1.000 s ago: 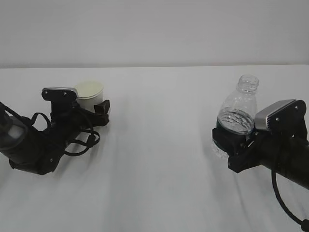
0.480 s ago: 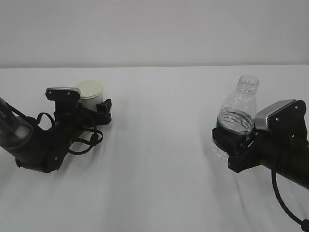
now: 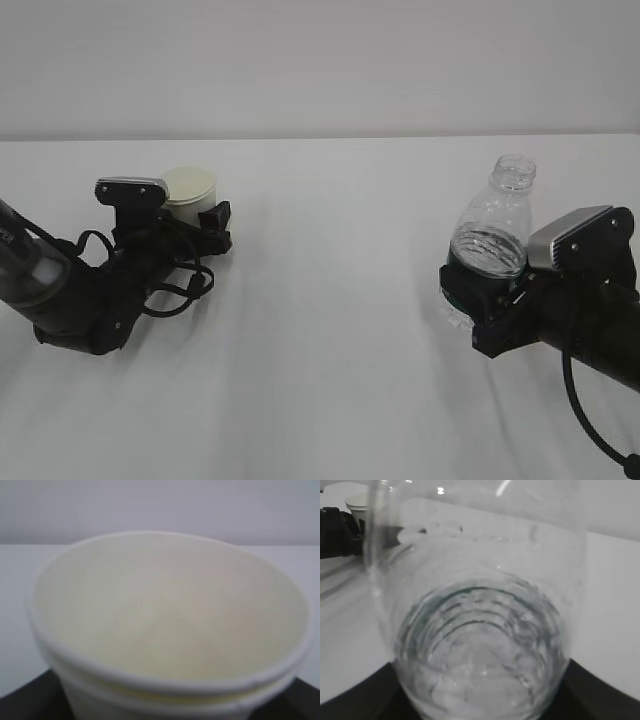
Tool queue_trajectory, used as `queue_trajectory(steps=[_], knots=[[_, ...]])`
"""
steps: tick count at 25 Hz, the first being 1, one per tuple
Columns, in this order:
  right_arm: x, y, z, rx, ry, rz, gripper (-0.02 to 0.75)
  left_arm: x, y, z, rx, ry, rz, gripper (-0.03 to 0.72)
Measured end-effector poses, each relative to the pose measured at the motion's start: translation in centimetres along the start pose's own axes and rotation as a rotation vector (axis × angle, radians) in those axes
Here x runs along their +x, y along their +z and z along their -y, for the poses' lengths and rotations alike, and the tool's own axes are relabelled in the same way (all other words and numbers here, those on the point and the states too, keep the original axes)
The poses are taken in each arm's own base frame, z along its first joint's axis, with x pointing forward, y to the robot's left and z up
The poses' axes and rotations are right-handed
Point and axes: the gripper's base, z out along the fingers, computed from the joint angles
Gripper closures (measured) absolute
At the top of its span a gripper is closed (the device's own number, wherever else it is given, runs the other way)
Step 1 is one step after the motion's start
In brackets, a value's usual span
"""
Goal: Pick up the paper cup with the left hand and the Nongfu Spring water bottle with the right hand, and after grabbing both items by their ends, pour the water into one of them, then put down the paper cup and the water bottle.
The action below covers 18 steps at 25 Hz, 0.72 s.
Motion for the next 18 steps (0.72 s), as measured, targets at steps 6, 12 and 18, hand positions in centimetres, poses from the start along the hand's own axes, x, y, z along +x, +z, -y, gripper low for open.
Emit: queue_trajectory(steps=[6,12,18], knots=[[0.0,0.0,0.0,0.0,0.0,0.0,0.289,-0.01,0.0,-0.05,-0.006,-0.003,0.001,0.188],[0.0,0.0,0.0,0.0,0.0,0.0,0.289,-0.05,-0.01,-0.39,-0.042,-0.019,0.005,0.226],[0.0,0.0,0.09,0.01,0.005,0.0,0.289,0.1,-0.7,-0.56,-0.055,-0.021,0.003,0.227]])
